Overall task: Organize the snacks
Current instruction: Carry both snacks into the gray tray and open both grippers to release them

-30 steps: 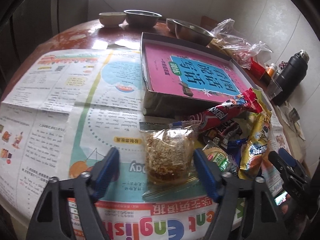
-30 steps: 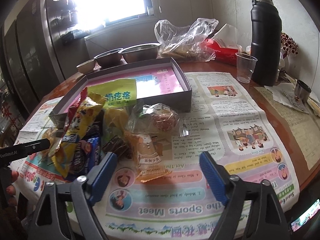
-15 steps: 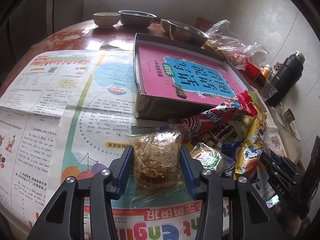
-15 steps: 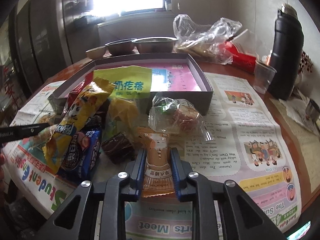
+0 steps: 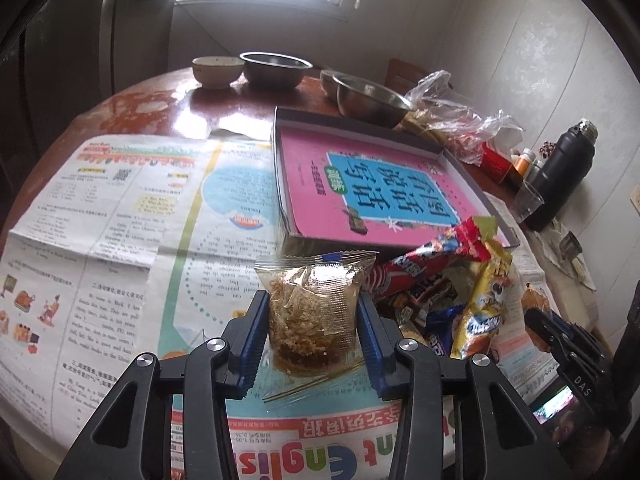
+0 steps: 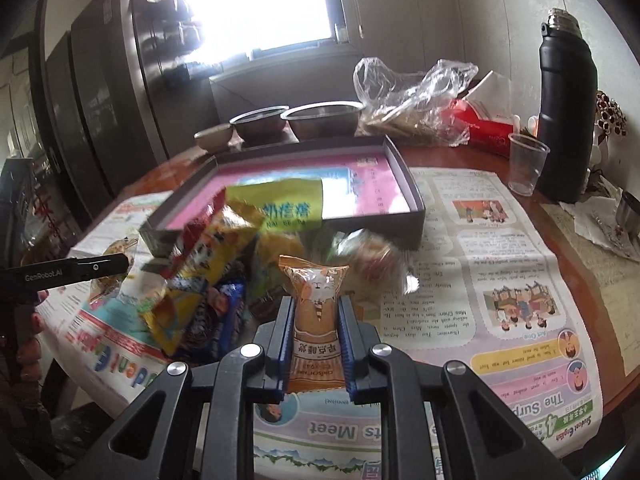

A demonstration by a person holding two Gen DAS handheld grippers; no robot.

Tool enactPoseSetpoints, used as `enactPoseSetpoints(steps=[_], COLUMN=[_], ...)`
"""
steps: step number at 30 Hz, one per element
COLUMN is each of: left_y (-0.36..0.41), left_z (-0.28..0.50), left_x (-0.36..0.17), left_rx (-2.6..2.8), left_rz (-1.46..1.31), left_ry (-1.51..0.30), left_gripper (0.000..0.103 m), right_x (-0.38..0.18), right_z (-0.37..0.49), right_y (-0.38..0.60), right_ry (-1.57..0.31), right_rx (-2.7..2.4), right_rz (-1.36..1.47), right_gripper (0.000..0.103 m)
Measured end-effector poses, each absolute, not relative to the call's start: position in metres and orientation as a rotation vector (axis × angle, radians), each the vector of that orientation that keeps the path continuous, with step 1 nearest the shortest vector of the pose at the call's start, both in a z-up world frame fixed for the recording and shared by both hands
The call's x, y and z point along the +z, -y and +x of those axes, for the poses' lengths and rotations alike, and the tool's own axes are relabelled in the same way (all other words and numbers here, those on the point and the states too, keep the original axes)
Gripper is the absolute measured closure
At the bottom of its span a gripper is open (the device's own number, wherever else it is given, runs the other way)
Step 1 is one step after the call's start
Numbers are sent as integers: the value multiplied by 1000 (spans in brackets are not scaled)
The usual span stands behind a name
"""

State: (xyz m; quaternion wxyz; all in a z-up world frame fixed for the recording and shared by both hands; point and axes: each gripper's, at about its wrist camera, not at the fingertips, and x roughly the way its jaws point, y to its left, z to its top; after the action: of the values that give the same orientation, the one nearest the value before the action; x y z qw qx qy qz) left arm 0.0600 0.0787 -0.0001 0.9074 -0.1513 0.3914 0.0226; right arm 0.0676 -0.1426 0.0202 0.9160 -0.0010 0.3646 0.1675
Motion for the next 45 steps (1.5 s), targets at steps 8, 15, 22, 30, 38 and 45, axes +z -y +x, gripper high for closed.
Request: enactPoseSetpoints(steps=[8, 15, 22, 30, 38, 45], left_y=[-81, -77, -79, -73, -66, -64], left_z=[77, 100, 124, 152, 171, 177], left_x=[22, 25, 22, 13, 1, -6], left_rx=[47, 40, 39, 18, 6, 2], left_rz=[-298, -283, -293, -276, -245, -240], left_ry=[-755, -748, -755, -779, -816, -836], left_gripper=[59, 59, 59, 59, 59, 58], right_x=[42, 53, 54, 36, 13, 4], right_z=[90, 129, 163, 201, 223, 227], right_y=[141, 145, 149, 143, 138, 137], right_ry=[-700, -673, -675, -728, -808, -831], right_rx=[343, 316, 304, 301, 295, 280], right_rz=[12, 18, 35, 59, 75, 71], right_gripper=[82, 82, 82, 82, 82, 81])
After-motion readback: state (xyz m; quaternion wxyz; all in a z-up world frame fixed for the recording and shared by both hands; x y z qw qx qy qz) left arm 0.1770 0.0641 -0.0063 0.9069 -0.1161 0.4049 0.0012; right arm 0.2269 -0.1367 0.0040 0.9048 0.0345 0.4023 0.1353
